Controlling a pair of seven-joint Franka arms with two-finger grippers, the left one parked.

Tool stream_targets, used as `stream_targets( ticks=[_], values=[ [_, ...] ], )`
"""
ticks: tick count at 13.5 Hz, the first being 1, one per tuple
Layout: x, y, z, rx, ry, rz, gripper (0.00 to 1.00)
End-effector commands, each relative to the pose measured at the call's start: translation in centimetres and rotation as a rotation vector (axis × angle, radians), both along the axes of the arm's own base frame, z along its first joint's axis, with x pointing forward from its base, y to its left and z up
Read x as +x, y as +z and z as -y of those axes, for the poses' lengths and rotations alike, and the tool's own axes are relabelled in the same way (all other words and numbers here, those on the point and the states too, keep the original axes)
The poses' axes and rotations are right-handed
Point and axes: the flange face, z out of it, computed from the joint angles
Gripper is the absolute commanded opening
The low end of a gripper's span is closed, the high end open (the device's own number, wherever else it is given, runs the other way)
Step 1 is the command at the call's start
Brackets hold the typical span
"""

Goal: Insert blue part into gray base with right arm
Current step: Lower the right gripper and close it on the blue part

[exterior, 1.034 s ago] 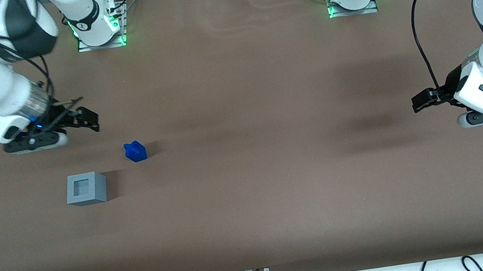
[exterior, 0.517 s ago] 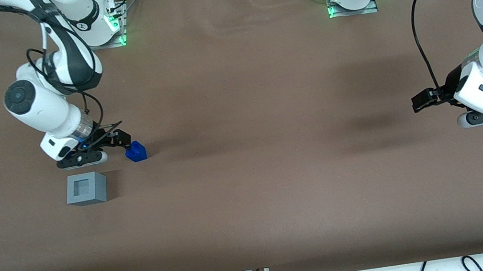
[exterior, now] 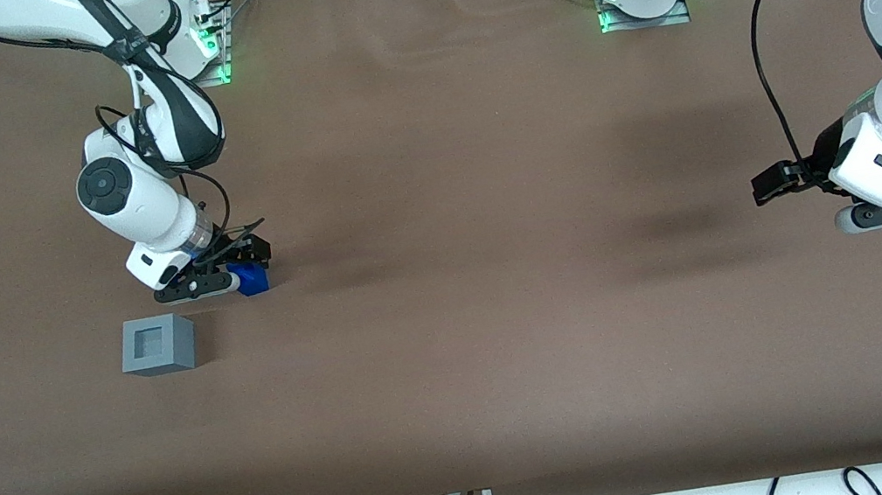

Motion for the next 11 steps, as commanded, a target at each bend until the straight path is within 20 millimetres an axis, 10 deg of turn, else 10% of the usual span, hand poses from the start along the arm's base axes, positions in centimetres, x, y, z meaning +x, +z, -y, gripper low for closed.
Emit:
stream_targets(
  ticks=[1,7,11],
  values=[
    [0.0,-0.9,0.0,-0.034,0.02,0.005,0.99],
    [0.0,-3.2,0.0,-0.055,0.02,-0.025,0.94],
    [0.4,-3.1,0.1,-0.056,0.024,-0.025,0.46]
  ],
)
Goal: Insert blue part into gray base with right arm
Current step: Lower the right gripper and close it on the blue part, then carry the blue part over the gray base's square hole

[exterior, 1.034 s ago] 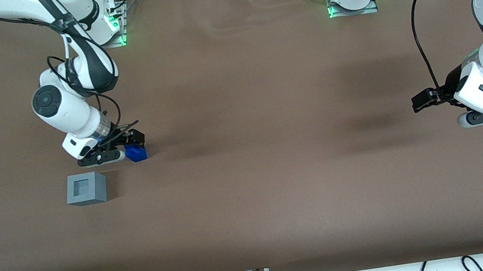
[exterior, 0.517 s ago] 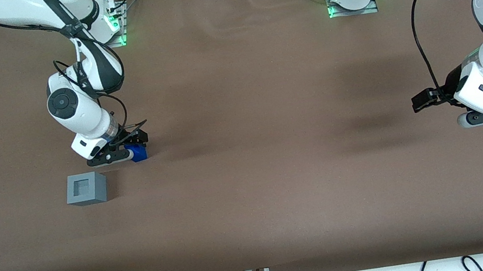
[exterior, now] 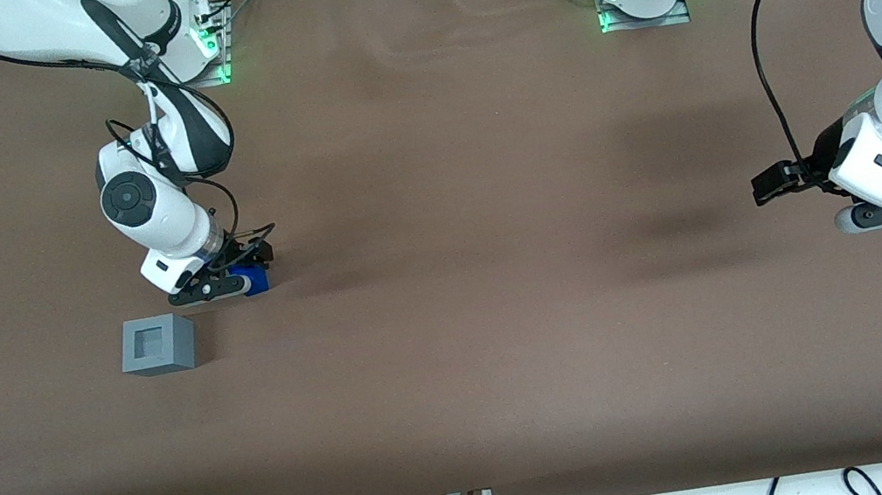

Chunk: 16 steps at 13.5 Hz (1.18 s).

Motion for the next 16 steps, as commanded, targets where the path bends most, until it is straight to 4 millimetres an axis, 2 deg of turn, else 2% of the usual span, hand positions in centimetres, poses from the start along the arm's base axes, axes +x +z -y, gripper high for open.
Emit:
stream_targets(
  ticks=[1,2,3,5,8,10,12,14,16],
  values=[
    [0.9,0.3,0.2,-0.008,-0.005,0.017,0.31],
    [1.0,0.3,0.6,-0.017,-0.002,0.02,0.22],
    [1.4,0.6,0.9,-0.021,-0.001,0.023,0.18],
    [3.0,2.4,2.0,-0.043,-0.008,0.008,0.18],
    [6.9,9.3,2.5,-0.089,0.011,-0.059,0.18],
    [9.2,12.8,5.0,-0.09,0.025,-0.066,0.18],
    [11.2,13.7,8.2,-0.079,0.05,-0.045,0.18],
    [13.2,13.4,10.7,-0.068,0.058,-0.035,0.18],
    [14.3,12.8,13.0,-0.06,0.024,-0.073,0.18]
  ],
)
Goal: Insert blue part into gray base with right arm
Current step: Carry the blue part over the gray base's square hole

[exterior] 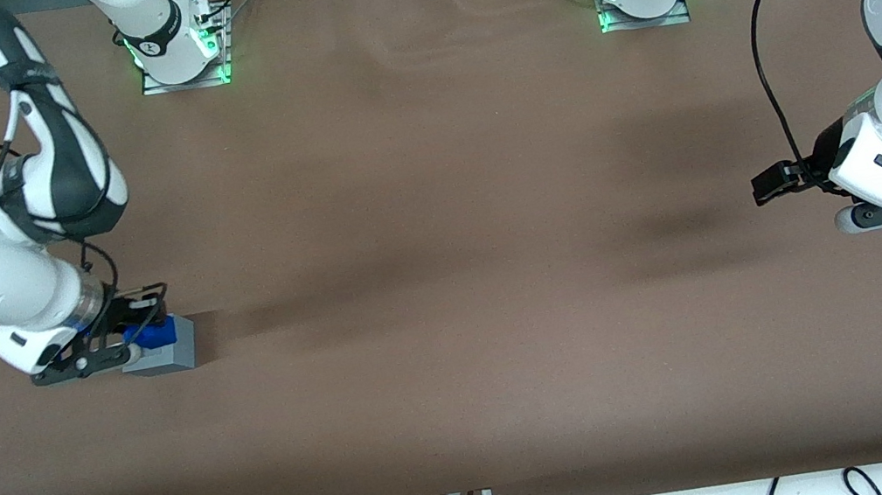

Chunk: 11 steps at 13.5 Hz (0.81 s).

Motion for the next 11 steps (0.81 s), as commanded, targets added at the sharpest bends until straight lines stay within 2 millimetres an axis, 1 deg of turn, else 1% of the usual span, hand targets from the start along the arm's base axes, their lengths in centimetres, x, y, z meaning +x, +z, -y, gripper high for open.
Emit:
stream_targets(
  ticks=[1,3,5,7,10,11],
  values=[
    [2.2,-0.4,1.9,0.013,-0.013,-0.038,0.18],
    [2.3,-1.0,3.4,0.033,-0.049,-0.047,0.18],
    [2.3,-1.5,4.1,0.047,-0.066,-0.055,0.18],
    [2.1,-1.9,4.1,0.048,-0.069,-0.063,0.18],
    [1.1,-3.8,4.4,0.048,-0.073,-0.098,0.18],
    [1.0,-3.9,4.4,0.047,-0.073,-0.102,0.18]
  ],
)
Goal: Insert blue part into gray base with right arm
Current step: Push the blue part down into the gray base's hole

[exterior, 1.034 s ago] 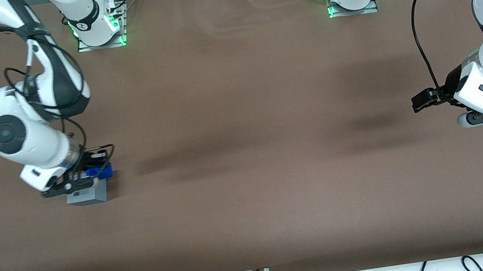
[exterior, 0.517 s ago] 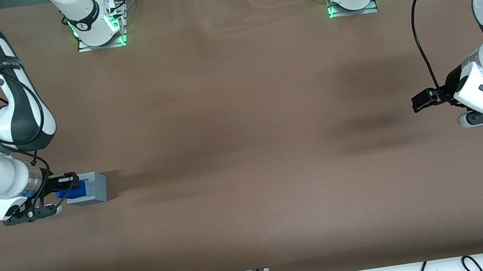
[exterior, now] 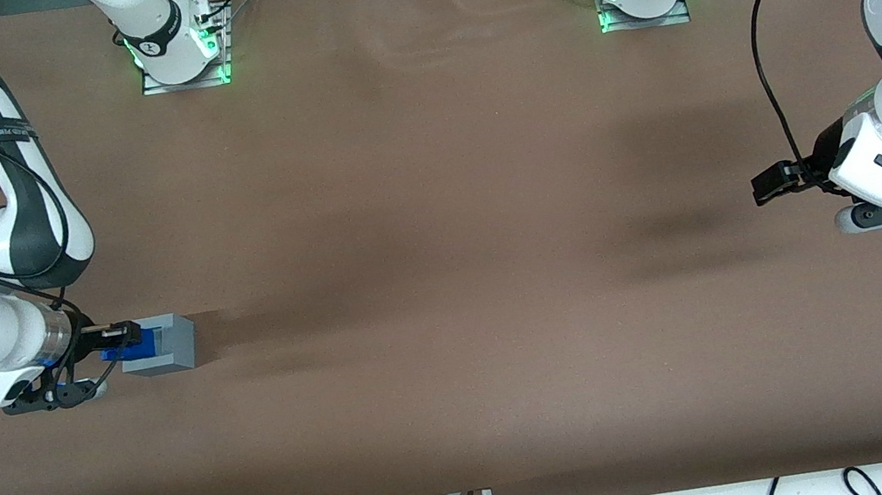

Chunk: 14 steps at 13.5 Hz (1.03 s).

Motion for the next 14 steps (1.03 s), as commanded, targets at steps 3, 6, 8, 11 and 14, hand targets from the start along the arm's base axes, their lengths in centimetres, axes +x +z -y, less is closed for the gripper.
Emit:
stream_targets(
  ticks=[3,6,8,11,14],
  values=[
    [-0.65,-0.7,0.26,0.02,-0.005,-0.022,0.18],
    [-0.66,-1.0,0.35,0.021,-0.006,-0.022,0.18],
    [-0.57,-1.05,0.45,0.021,-0.008,-0.016,0.18],
    [-0.45,-0.92,0.88,0.02,-0.013,-0.007,0.18],
    [-0.37,-1.42,0.86,0.023,-0.015,-0.005,0.18]
  ],
)
